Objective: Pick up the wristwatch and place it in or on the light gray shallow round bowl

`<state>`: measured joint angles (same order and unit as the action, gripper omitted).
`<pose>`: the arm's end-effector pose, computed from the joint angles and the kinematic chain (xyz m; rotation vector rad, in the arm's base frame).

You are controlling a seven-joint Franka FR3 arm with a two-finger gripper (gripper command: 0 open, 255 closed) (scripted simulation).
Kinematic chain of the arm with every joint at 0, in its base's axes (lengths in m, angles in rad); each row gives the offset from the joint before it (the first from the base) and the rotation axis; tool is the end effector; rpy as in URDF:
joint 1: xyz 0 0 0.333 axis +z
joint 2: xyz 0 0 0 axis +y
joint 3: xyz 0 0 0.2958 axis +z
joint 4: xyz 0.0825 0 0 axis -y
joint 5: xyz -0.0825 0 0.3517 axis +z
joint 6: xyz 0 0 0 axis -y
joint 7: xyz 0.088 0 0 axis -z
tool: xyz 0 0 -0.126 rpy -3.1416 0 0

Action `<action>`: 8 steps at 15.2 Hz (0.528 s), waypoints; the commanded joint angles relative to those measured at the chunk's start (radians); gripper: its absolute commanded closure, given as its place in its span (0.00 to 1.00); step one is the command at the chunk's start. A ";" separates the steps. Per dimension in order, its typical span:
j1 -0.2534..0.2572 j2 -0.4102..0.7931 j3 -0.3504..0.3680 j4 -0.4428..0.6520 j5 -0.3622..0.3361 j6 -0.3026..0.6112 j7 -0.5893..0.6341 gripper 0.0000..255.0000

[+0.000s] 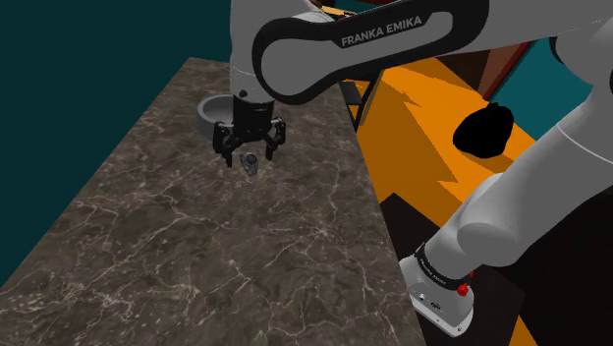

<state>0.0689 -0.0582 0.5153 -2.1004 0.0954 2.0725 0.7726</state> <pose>0.4195 0.2877 0.4198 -3.0626 0.3595 0.0256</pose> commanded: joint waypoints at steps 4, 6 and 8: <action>0.001 0.002 0.001 -0.007 -0.001 0.010 0.002 0.00; 0.001 0.002 0.001 -0.007 -0.001 0.010 0.002 0.00; 0.001 0.002 0.001 -0.007 -0.001 0.010 0.002 1.00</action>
<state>0.0697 -0.0559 0.5165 -2.1073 0.0944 2.0820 0.7743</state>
